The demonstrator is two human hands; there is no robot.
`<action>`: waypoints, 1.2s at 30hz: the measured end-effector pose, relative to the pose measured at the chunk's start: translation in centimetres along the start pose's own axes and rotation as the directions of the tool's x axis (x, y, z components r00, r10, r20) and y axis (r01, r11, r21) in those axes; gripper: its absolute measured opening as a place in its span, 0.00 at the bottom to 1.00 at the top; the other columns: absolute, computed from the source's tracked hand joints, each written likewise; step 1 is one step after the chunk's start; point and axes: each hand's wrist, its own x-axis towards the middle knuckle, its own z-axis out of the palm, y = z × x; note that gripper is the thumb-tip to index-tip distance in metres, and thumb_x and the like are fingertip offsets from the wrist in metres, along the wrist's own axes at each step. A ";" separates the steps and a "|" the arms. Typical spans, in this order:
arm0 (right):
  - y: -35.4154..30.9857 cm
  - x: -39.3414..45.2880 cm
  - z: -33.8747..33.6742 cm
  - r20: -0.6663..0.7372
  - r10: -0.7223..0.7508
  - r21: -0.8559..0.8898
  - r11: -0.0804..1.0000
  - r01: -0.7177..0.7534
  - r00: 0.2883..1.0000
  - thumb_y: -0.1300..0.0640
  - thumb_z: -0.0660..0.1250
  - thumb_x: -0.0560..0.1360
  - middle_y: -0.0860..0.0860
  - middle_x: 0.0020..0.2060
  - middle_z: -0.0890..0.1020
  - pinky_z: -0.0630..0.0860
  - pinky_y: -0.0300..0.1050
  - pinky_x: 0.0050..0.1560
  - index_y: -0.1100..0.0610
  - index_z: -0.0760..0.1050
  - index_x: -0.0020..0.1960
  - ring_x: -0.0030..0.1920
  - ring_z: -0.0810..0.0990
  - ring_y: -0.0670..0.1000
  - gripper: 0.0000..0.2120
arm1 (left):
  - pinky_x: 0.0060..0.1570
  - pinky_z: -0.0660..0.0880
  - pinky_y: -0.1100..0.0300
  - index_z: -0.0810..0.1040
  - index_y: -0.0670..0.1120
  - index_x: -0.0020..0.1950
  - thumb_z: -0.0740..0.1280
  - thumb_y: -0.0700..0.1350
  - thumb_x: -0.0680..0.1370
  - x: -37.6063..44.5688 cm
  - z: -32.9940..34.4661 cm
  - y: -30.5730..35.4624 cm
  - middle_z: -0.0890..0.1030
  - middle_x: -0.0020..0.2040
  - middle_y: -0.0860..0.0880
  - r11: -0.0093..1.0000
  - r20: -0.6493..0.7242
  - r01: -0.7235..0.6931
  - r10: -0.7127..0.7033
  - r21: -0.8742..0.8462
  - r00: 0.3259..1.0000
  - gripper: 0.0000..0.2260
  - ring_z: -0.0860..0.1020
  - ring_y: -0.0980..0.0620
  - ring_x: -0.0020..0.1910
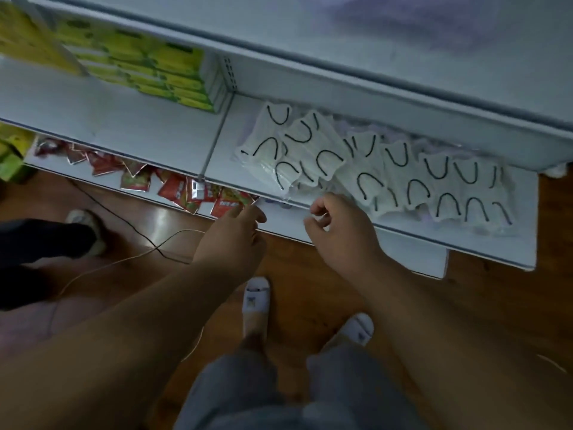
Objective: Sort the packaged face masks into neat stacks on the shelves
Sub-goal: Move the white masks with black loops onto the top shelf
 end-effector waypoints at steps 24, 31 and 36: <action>7.8 19.4 17.1 0.119 -0.155 -0.507 0.840 0.194 0.981 0.59 0.64 0.78 0.59 0.68 0.66 0.72 0.50 0.58 0.57 0.65 0.72 0.60 0.74 0.59 0.23 | 0.53 0.79 0.53 0.75 0.50 0.65 0.65 0.47 0.81 13.3 10.5 -8.9 0.77 0.58 0.53 0.898 0.034 0.236 -0.240 -0.371 0.970 0.13 0.78 0.52 0.53; 5.9 16.6 15.4 0.238 -0.114 0.049 0.993 0.105 0.964 0.60 0.63 0.80 0.49 0.56 0.78 0.76 0.40 0.46 0.53 0.74 0.65 0.49 0.79 0.48 0.14 | 0.59 0.79 0.46 0.77 0.42 0.58 0.65 0.56 0.80 16.1 8.1 -7.3 0.82 0.56 0.42 0.037 0.437 0.492 -0.403 -0.870 0.804 0.18 0.82 0.42 0.55; 5.5 18.3 15.7 0.066 -0.098 0.119 0.989 0.089 0.993 0.67 0.55 0.80 0.55 0.59 0.77 0.78 0.44 0.48 0.55 0.75 0.58 0.49 0.82 0.54 0.15 | 0.59 0.77 0.57 0.74 0.38 0.67 0.63 0.43 0.82 17.1 8.2 -8.6 0.78 0.62 0.37 0.399 0.276 0.582 -0.602 -0.708 0.749 0.16 0.77 0.38 0.61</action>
